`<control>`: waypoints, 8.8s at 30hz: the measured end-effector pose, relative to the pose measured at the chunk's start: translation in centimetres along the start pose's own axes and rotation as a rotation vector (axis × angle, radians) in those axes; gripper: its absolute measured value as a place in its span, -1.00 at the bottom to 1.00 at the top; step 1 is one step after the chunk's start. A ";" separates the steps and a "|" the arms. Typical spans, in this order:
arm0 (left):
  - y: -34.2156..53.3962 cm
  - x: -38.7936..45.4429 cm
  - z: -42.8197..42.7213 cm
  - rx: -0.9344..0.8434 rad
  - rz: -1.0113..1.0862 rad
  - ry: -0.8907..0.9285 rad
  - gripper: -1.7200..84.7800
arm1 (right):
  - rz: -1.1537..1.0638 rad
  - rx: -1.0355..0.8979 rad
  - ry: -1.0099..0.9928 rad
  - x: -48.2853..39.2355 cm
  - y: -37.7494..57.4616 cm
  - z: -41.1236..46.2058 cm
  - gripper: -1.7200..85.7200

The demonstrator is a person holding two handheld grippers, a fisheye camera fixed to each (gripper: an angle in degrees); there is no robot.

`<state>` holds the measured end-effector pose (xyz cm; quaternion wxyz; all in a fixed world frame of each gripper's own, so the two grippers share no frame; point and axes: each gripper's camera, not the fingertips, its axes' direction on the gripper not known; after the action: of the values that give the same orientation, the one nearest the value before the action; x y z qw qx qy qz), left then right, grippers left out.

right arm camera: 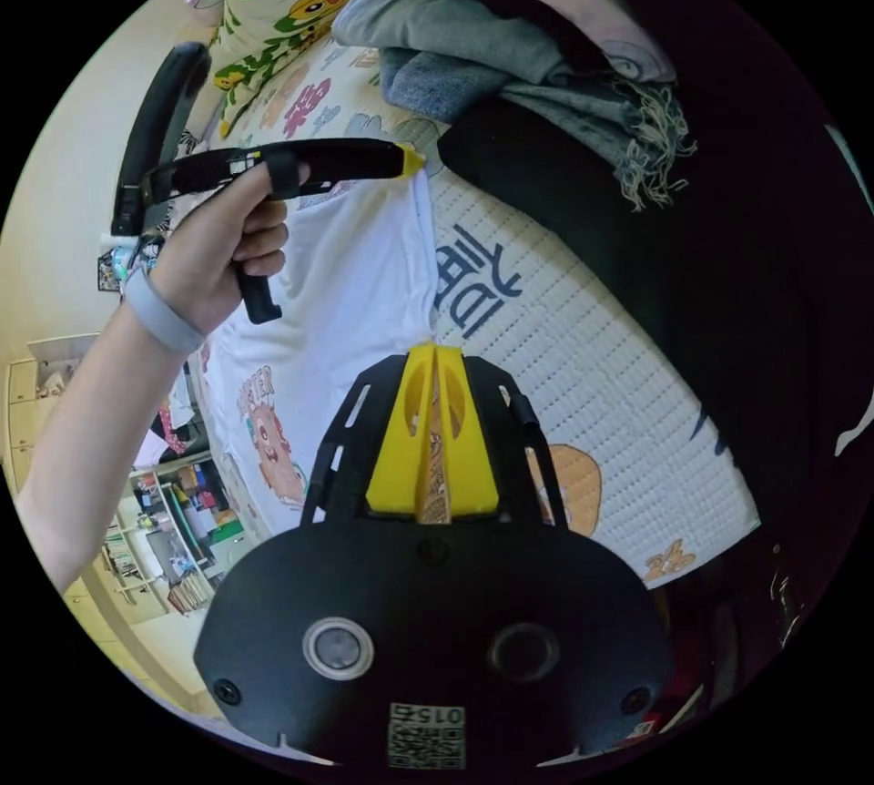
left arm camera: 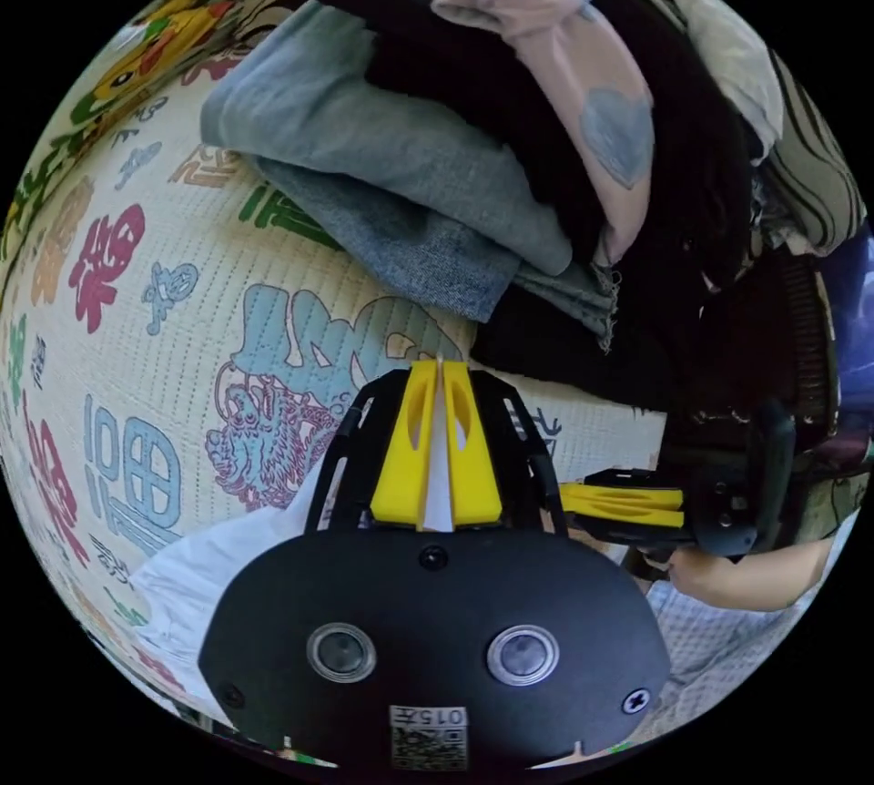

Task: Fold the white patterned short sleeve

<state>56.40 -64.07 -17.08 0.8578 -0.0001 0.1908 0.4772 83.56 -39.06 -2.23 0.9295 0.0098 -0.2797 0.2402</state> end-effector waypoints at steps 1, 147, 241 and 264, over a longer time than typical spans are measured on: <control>0.7 -0.6 -1.1 0.045 -0.017 0.022 -0.96 | -0.010 0.012 0.000 -0.2 0.0 -0.5 -0.97; 91.2 -27.2 -16.2 0.620 -1.248 -0.131 -0.73 | -1.222 -0.570 0.395 -98.7 9.4 44.6 -0.81; 79.2 -24.2 -14.0 0.473 -0.733 -0.113 -0.74 | -0.932 -0.451 0.197 -79.6 -14.5 43.9 -0.81; 71.4 -22.3 -13.5 0.347 -0.564 -0.052 -0.93 | -0.809 -0.537 0.300 -68.1 -12.5 37.7 -0.96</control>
<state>-16.99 -45.89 -9.31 0.9479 0.1056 0.2399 0.1813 20.19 -85.88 -4.68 0.9478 -0.1565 -0.1686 -0.2206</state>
